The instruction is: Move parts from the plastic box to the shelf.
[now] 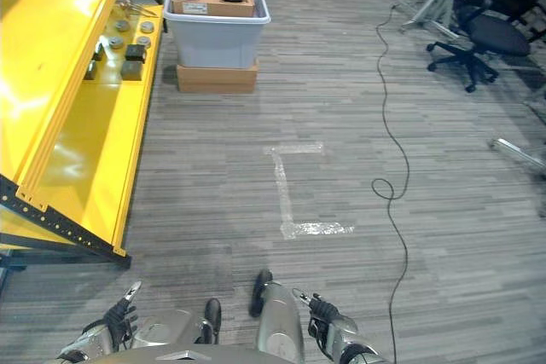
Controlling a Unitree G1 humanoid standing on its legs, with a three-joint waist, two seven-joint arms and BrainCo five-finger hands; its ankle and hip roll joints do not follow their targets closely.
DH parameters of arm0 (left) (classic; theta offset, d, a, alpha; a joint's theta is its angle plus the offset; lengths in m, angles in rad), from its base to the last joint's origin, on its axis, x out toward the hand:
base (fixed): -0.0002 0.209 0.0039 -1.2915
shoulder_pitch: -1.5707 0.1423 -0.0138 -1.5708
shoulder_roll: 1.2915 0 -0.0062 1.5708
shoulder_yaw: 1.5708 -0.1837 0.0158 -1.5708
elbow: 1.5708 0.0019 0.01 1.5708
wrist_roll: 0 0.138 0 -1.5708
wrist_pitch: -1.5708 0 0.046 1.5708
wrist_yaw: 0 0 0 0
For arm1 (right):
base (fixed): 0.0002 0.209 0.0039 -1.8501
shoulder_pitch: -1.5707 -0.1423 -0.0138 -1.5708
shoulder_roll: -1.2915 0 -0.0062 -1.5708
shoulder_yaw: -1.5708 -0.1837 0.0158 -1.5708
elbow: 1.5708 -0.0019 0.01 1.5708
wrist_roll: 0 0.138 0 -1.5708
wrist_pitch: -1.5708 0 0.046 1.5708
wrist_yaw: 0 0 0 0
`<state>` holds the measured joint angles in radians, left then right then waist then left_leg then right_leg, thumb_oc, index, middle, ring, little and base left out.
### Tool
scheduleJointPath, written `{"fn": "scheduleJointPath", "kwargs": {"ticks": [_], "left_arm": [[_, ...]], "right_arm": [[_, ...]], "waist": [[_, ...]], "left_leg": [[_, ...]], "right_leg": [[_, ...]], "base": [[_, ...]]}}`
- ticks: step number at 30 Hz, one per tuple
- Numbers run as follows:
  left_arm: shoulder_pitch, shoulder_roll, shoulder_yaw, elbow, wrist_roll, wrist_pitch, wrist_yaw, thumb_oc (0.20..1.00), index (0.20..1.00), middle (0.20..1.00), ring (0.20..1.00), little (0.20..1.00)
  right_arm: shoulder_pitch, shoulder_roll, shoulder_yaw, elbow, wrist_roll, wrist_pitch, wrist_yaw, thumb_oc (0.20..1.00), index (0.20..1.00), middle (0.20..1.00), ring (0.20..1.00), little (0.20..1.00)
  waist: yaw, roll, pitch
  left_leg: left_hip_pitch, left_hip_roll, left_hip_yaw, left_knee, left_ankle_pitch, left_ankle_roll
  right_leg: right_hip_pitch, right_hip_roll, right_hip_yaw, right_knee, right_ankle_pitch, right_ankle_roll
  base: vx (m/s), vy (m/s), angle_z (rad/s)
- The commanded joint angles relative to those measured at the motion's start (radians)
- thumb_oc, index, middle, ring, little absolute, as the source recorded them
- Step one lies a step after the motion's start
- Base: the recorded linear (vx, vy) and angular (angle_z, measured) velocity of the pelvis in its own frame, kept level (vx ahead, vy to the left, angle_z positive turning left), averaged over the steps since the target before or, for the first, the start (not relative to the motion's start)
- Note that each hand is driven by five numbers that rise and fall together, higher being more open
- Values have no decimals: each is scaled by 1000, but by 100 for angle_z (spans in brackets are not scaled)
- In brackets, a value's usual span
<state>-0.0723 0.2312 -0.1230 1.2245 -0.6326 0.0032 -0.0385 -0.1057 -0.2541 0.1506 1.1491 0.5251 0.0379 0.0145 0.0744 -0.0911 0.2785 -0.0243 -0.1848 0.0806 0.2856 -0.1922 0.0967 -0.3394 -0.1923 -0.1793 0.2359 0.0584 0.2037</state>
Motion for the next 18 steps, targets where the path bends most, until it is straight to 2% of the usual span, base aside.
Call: {"fn": "scheduleJointPath", "kwargs": {"ticks": [1, 2, 6, 9, 10, 12, 13, 15, 16, 18], "left_arm": [[55, 0, -13, -5, 26, -20, -13, 1000, 1000, 1000, 1000, 1000], [62, 5, -9, -6, 40, -24, -21, 1000, 1000, 1000, 1000, 1000], [72, -4, -13, -7, 45, -35, -29, 1000, 1000, 1000, 1000, 1000], [66, -14, -5, -11, 18, -35, -29, 1000, 1000, 1000, 1000, 1000], [65, -15, -4, -11, 14, -36, -30, 1000, 1000, 1000, 1000, 1000], [54, -28, 8, -10, -28, -50, -24, 1000, 1000, 1000, 1000, 1000], [48, -33, 12, -15, -33, -54, -16, 1000, 1000, 1000, 1000, 1000], [37, -40, 15, -23, -21, -52, -16, 1000, 1000, 1000, 1000, 1000], [30, -41, 11, -34, -10, -46, -16, 1000, 1000, 1000, 1000, 1000], [19, -43, 0, -46, -4, -42, -17, 1000, 1000, 1000, 1000, 1000]], "right_arm": [[9, -35, 4, 37, 16, -3, 21, 1000, 1000, 1000, 1000, 1000], [19, -33, -7, 40, 6, -1, 29, 1000, 1000, 1000, 1000, 1000], [30, -36, -18, 58, -8, 7, 32, 1000, 1000, 1000, 1000, 1000], [20, -37, -1, 62, -1, 23, 13, 1000, 1000, 1000, 1000, 1000], [20, -37, 1, 61, -2, 24, 11, 1000, 1000, 1000, 1000, 1000], [11, -46, 26, 55, -2, 31, 1, 1000, 1000, 1000, 1000, 1000], [10, -53, 37, 48, 7, 32, -9, 1000, 1000, 1000, 1000, 1000], [9, -63, 42, 37, 27, 31, -28, 1000, 1000, 1000, 1000, 1000], [12, -70, 41, 27, 34, 33, -35, 1000, 1000, 1000, 1000, 1000], [15, -80, 38, 21, 44, 33, -37, 1000, 1000, 1000, 1000, 1000]], "waist": [[30, 9, -62], [31, 4, -68], [25, 5, -100], [17, 10, -130], [17, 10, -131], [10, 13, -143], [12, 8, -139], [17, 5, -122], [20, 3, -109], [29, 7, -83]], "left_leg": [[104, 9, -134, -44, -86, 32], [120, 18, -134, -40, -99, 30], [158, 70, -132, -32, -119, 0], [192, 140, -114, -12, -133, -43], [193, 145, -112, -9, -130, -46], [161, 223, -71, 102, -21, -86], [106, 250, -63, 225, 39, -97], [-32, 274, -69, 462, 95, -107], [-109, 267, -72, 533, 103, -103], [-198, 228, -50, 530, 83, -86]], "right_leg": [[99, -25, -14, -209, 201, 31], [108, -33, -14, -212, 208, 34], [155, -23, -10, -180, 124, 11], [172, 8, -3, -100, 67, -36], [172, 11, -3, -96, 62, -39], [193, 46, -19, -87, 12, -85], [212, 60, -24, -95, -5, -111], [241, 89, -25, -107, -23, -149], [255, 102, -26, -116, -28, -162], [280, 120, -26, -130, -33, -166]], "base": [[541, -193, 28], [608, -216, 7], [532, -178, 32], [427, -166, 36], [361, -186, 38], [334, -235, 26], [284, -264, 20], [207, -250, 9], [190, -195, 2], [253, -84, -8]]}}
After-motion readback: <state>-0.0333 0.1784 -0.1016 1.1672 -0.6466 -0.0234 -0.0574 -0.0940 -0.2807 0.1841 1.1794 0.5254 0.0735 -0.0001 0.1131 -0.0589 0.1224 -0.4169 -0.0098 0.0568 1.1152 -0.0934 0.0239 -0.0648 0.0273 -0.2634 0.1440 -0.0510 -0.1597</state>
